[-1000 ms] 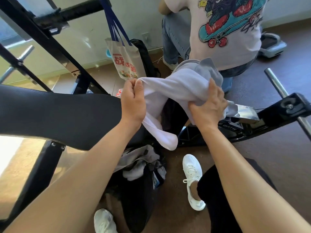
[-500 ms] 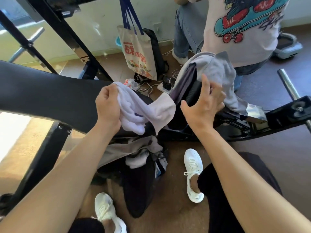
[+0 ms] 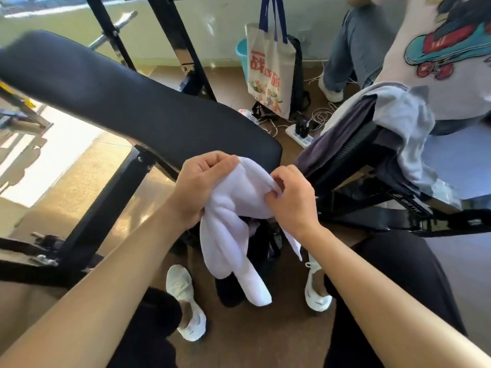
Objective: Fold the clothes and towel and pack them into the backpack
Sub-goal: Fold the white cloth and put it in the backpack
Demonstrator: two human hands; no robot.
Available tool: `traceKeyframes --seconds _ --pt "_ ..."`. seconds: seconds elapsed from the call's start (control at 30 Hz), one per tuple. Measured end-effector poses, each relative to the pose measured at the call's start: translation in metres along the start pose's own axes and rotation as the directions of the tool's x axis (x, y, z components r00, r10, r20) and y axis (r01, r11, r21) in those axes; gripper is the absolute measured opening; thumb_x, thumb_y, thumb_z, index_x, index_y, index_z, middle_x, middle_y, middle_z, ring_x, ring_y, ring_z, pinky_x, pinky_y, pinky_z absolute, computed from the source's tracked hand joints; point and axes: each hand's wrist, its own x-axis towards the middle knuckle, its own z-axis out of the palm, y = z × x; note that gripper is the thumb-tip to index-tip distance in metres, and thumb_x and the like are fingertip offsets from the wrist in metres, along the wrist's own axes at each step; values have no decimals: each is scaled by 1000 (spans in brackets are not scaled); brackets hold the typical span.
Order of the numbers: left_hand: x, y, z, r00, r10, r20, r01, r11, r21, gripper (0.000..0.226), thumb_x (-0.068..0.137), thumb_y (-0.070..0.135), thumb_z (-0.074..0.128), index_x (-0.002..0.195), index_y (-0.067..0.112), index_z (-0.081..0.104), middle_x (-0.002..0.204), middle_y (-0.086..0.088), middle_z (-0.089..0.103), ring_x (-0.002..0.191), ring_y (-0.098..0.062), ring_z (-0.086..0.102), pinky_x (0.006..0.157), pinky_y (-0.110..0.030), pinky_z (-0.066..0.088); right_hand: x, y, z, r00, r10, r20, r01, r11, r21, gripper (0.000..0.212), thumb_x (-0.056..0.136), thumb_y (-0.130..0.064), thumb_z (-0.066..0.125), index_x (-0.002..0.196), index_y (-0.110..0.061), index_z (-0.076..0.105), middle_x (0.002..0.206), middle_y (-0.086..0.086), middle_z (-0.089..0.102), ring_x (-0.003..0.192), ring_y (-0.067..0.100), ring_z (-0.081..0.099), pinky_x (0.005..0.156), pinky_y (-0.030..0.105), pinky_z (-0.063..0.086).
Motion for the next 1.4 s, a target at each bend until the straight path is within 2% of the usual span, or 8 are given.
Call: traceKeyframes --seconds 0.27,0.53,0.7,0.93,1.0,1.13,1.3,1.4 --pt "-89 -72 -38 974 -126 -186 133 991 27 39 99 25 64 61 32 68 64 7 61 63 -7 57 61 -26 47 -43 20 3 983 131 126 -91 956 -280 16 77 2 54 71 -13 57 76 1 56 74 27 54 64 37 43" --pt "-132 -149 -49 912 -122 -391 215 955 205 15 90 11 73 85 25 70 81 6 70 78 -7 63 70 -19 44 -74 17 2 888 360 286 -303 926 -225 26 83 -5 52 63 -21 58 66 -1 59 71 21 55 59 30 39" --pt "-128 -166 -63 879 -63 -473 262 892 368 15 90 12 69 87 27 72 84 6 70 81 -11 62 67 -26 46 -88 13 -22 958 270 96 -242 941 -235 18 80 -7 53 65 -17 57 62 0 57 64 22 54 61 37 45" --pt "-133 -189 -80 784 -157 -600 470 782 410 16 93 19 62 95 25 77 93 2 73 88 -19 64 69 -29 45 -82 36 -34 929 369 -20 -359 886 -293 17 97 -15 52 104 -17 68 99 4 64 92 21 53 80 31 37" --pt "-134 -193 -86 745 -206 -635 506 794 336 19 94 17 61 97 23 79 96 -1 74 90 -20 65 72 -29 47 -82 40 -35 889 457 -26 -436 829 -351 13 99 -26 54 97 -18 65 92 3 63 88 25 53 77 33 38" --pt "-138 -196 -89 720 -219 -658 507 814 283 26 95 11 57 105 20 79 102 -4 75 96 -25 66 75 -31 50 -78 43 -37 850 518 -93 -504 749 -429 43 99 -50 50 77 -13 56 82 8 60 89 38 59 76 40 43" --pt "-139 -194 -82 658 -170 -734 534 792 295 30 102 7 51 119 13 74 112 -11 72 96 -25 61 74 -28 45 -68 38 -46 760 610 -226 -647 742 -174 53 103 -48 43 74 -5 55 98 22 65 100 42 59 82 42 41" --pt "-139 -194 -83 616 -189 -764 533 815 228 27 103 11 52 115 11 76 107 -13 72 89 -21 56 74 -30 43 -66 44 -49 704 675 -219 -693 721 -6 52 100 -46 47 67 -5 52 90 23 64 92 40 58 81 43 43"
